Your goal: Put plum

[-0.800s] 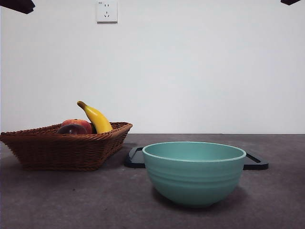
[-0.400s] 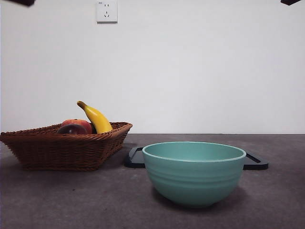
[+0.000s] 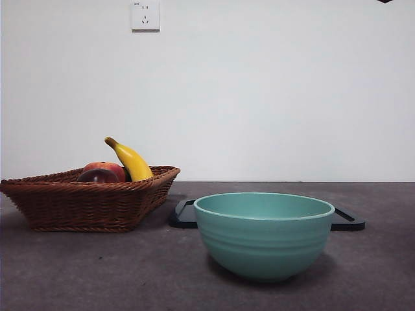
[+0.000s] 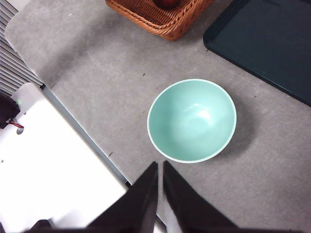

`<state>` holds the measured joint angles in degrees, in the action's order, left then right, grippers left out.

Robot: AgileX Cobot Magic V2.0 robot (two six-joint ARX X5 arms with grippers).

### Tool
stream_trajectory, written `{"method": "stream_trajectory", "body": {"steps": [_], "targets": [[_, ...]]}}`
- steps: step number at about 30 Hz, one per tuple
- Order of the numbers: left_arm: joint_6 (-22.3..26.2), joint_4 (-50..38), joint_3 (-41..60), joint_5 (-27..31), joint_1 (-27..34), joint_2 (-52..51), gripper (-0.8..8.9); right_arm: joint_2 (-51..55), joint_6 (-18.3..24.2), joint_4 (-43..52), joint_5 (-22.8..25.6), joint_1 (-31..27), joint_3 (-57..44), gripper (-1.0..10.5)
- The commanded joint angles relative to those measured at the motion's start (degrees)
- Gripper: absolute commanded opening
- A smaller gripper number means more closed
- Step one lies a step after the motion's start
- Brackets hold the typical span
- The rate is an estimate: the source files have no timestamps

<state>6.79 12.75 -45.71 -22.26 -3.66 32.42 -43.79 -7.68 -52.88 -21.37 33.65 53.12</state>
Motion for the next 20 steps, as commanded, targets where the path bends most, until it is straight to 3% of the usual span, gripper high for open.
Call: {"method": "stream_trajectory", "body": {"steps": [1, 5, 8, 20], "targets": [[0.7, -8.2, 6.1, 4.9, 1.5, -4.9, 0.08, -0.2, 0.6, 0.6, -0.2, 0.4, 0.3, 0.1], [0.7, -14.2, 16.2, 13.2, 3.0, -12.2, 0.08, -0.2, 0.6, 0.6, -0.2, 0.4, 0.3, 0.1], [0.7, -15.4, 23.1, 15.9, 3.6, -16.6, 0.08, -0.2, 0.6, 0.6, -0.2, 0.4, 0.3, 0.1], [-0.9, -13.2, 40.8, 16.7, 4.0, -27.9, 0.08, -0.2, 0.6, 0.6, -0.2, 0.4, 0.3, 0.1]]}}
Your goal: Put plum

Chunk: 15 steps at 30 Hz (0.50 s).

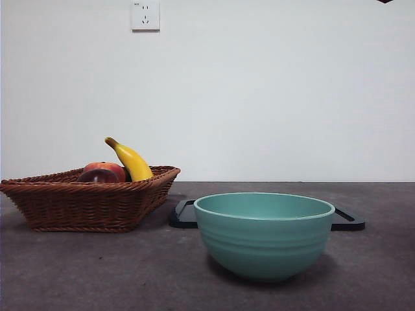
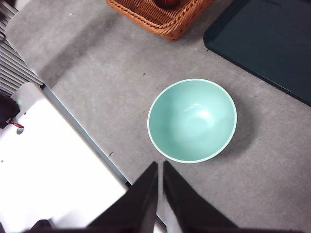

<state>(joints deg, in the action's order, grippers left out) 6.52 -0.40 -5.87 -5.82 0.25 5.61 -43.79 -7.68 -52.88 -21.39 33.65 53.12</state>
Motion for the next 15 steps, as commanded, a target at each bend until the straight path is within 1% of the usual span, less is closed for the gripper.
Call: {"method": "stream_trajectory", "body": {"steps": [1, 7, 15], "targets": [[-1.0, 0.4, 1.8, 0.3, 0.1, -1.9, 0.08, -0.2, 0.6, 0.6, -0.2, 0.4, 0.3, 0.1], [-1.6, 5.3, 4.1, 0.3, 0.2, -5.4, 0.08, -0.2, 0.6, 0.6, -0.2, 0.4, 0.3, 0.1], [-1.7, 9.2, 5.2, 0.5, 0.5, -5.4, 0.08, -0.2, 0.6, 0.6, -0.2, 0.4, 0.3, 0.1]]}}
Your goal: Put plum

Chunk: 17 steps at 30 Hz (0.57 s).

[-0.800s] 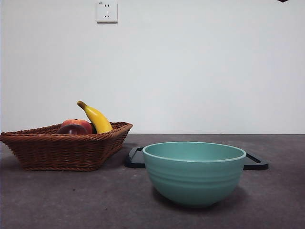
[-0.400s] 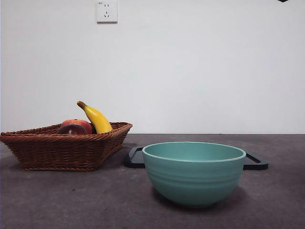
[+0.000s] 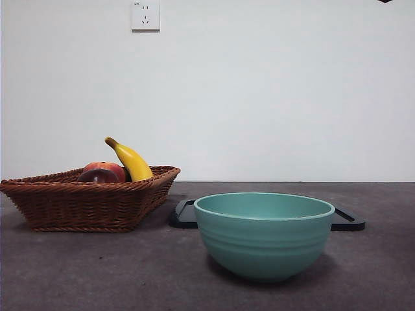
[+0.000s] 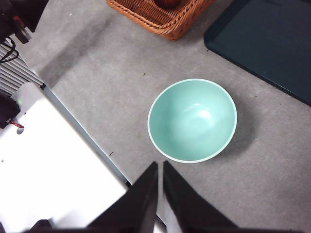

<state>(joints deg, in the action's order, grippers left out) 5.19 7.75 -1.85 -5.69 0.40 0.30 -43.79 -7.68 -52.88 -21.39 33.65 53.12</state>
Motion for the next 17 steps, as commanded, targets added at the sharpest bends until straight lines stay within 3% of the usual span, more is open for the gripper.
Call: {"method": "stream_trajectory", "body": {"steps": [1, 17], "targets": [[-0.3, 1.9, 1.2, 0.3, 0.3, -0.1, 0.08, -0.2, 0.6, 0.6, -0.2, 0.4, 0.3, 0.1], [-0.3, 2.9, 1.2, 0.3, 0.3, -0.1, 0.08, -0.2, 0.6, 0.6, -0.2, 0.4, 0.3, 0.1]]}}
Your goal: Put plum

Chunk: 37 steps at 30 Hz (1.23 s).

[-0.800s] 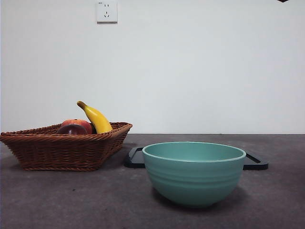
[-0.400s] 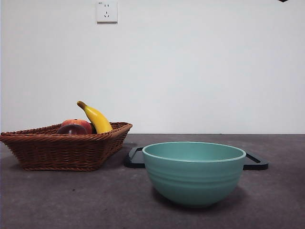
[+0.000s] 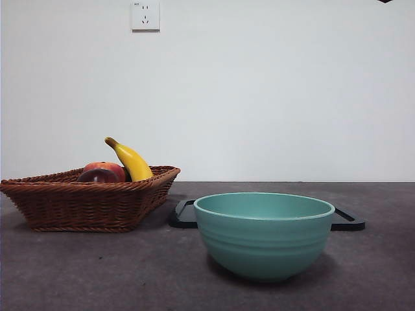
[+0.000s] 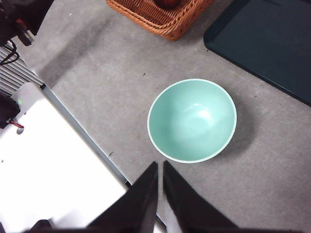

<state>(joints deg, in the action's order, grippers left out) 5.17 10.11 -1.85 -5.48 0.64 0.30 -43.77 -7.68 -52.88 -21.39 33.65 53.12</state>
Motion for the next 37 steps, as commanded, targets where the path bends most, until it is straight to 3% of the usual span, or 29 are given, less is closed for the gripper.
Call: {"method": "stream_trajectory", "body": {"steps": [1, 17, 22, 25, 29, 33, 37], "targets": [[-0.3, 0.5, 1.2, 0.1, 0.1, -0.1, 0.08, -0.3, 0.6, 0.6, -0.2, 0.4, 0.3, 0.1], [-0.3, 0.5, 1.2, 0.1, 0.1, -0.1, 0.08, -0.2, 0.7, 0.5, -0.2, 0.4, 0.3, 0.1], [-0.3, 0.5, 1.2, 0.1, 0.1, -0.1, 0.08, 1.3, 9.7, 5.9, 7.2, -1.7, -0.4, 0.1], [-0.3, 0.5, 1.2, 0.1, 0.1, -0.1, 0.08, 3.6, 12.8, 17.2, 7.6, -7.3, -3.9, 0.1], [-0.3, 0.5, 1.2, 0.1, 0.1, -0.1, 0.08, 9.1, 12.3, 28.3, 7.8, -17.1, -11.2, 0.1], [-0.3, 0.5, 1.2, 0.1, 0.1, -0.1, 0.08, 20.1, 12.2, 43.3, 7.9, -30.1, -26.3, 0.1], [-0.3, 0.5, 1.2, 0.1, 0.1, -0.1, 0.08, 28.5, 12.2, 50.4, 8.4, -36.0, -35.9, 0.1]]}}
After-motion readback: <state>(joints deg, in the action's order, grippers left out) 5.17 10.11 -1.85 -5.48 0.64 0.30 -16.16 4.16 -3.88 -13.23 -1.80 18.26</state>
